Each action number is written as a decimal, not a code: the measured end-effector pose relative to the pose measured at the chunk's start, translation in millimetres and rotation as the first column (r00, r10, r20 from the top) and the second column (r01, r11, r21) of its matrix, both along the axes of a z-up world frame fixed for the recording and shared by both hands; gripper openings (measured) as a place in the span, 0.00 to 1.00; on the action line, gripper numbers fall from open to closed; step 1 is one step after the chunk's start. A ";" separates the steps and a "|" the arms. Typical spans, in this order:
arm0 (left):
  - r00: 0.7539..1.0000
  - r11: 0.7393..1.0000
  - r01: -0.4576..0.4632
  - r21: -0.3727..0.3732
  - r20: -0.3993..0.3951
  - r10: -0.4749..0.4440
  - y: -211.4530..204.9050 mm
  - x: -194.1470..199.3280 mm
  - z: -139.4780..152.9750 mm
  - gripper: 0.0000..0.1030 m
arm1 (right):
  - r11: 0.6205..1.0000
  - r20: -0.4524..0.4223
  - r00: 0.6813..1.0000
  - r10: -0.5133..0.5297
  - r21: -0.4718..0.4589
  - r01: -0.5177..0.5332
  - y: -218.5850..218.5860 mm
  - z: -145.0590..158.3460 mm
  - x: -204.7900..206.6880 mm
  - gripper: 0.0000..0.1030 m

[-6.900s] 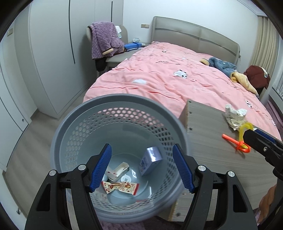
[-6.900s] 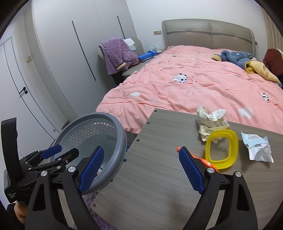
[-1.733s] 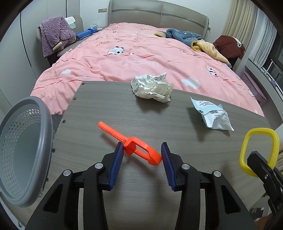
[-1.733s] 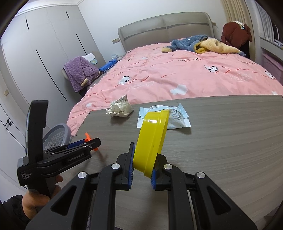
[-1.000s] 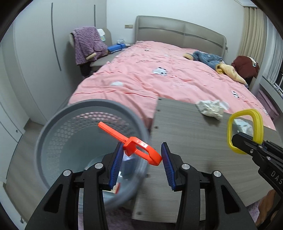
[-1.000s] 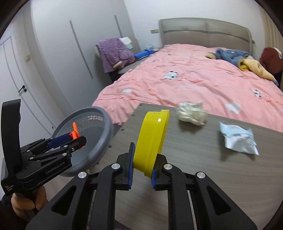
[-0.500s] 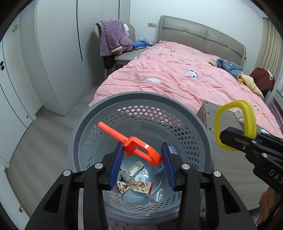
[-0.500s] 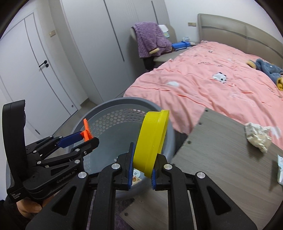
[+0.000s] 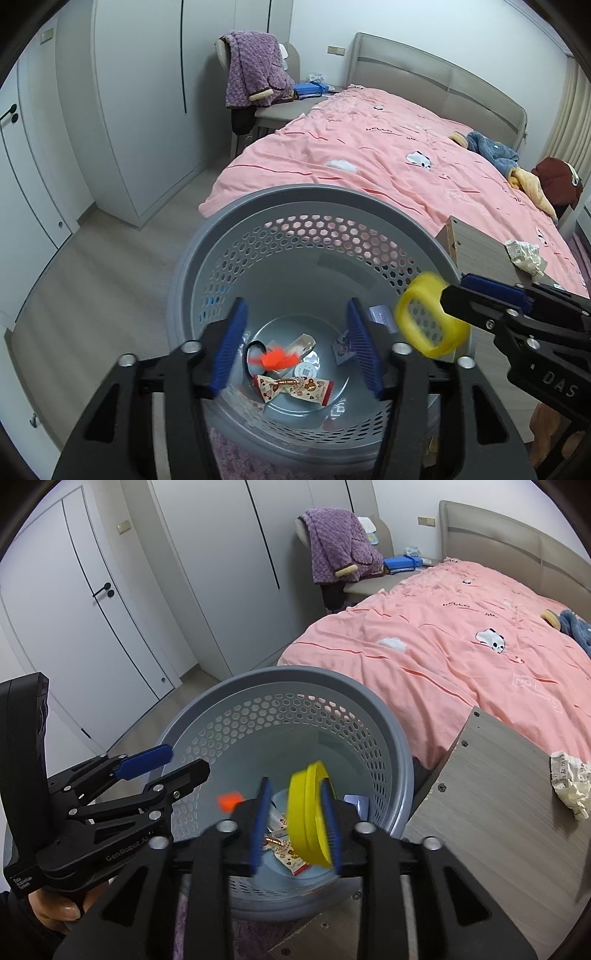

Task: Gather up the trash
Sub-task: 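Open both tools dropping the orange piece and yellow lid into the basket, then withdraw both open tools from the basket toward the table, then close the right tool on the white-and-blue packet while the left tool approaches the crumpled paper, then close the left tool on the crumpled white paper while the right tool holds the packet, then carry the crumpled paper and packet over the grey basket with both tools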

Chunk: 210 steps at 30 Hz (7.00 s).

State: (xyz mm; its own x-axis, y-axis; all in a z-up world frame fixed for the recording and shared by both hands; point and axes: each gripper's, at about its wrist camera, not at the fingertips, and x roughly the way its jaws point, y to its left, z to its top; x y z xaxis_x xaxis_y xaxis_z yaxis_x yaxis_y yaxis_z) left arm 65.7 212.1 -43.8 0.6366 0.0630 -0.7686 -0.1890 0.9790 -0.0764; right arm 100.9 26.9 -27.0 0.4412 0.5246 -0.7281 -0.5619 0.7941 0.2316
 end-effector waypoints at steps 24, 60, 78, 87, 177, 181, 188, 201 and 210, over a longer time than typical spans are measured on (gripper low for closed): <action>0.999 0.998 -0.048 0.034 0.007 0.048 0.1 -17.8 7.0 0.63 | 0.999 0.028 0.999 -0.025 0.026 0.025 -10.5 4.5 -7.8 0.51; 0.989 0.989 0.145 0.035 0.023 -0.146 -109.6 -9.0 19.1 0.67 | 0.921 0.072 0.918 -0.390 0.042 0.388 -183.6 11.0 -38.7 0.82; 0.957 0.955 0.288 0.065 0.004 -0.289 -200.7 11.1 22.8 0.67 | 0.745 0.097 0.745 -0.660 -0.049 0.665 -323.4 -5.8 -13.1 0.83; 0.953 0.950 0.303 0.074 -0.012 -0.303 -214.0 21.9 22.1 0.67 | 0.718 0.084 0.726 -0.683 -0.109 0.688 -329.6 -24.4 28.6 0.83; 0.873 0.885 0.465 -0.025 -0.151 -0.463 -354.3 161.2 -12.8 0.76 | 0.785 -0.010 0.786 -0.619 0.018 0.619 -368.0 -26.8 -1.6 0.53; 0.872 0.889 0.457 -0.025 -0.185 -0.454 -357.4 170.3 -24.8 0.76 | 0.783 -0.011 0.783 -0.621 0.032 0.621 -371.2 -25.4 -3.9 0.53; 0.876 0.898 0.439 -0.037 -0.203 -0.437 -360.4 179.5 -38.3 0.76 | 0.782 -0.014 0.783 -0.621 0.045 0.621 -373.1 -24.5 -5.8 0.53; 0.887 0.897 0.441 -0.033 -0.135 -0.441 -344.7 139.0 -20.5 0.59 | 0.787 -0.025 0.789 -0.614 0.051 0.615 -366.9 -23.0 -9.2 0.53; 0.910 0.912 0.410 -0.012 -0.066 -0.409 -303.2 87.7 6.3 0.59 | 0.813 -0.019 0.814 -0.581 0.047 0.581 -336.8 -17.1 -18.5 0.53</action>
State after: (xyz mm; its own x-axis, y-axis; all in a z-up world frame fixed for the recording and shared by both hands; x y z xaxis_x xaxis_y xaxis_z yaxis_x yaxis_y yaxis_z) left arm 153.4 -91.1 -37.5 0.5554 -0.1905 -0.8094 0.2240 0.9717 -0.0750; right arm 82.4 -309.9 -44.2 0.6727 0.2061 -0.7106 0.0009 0.9602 0.2794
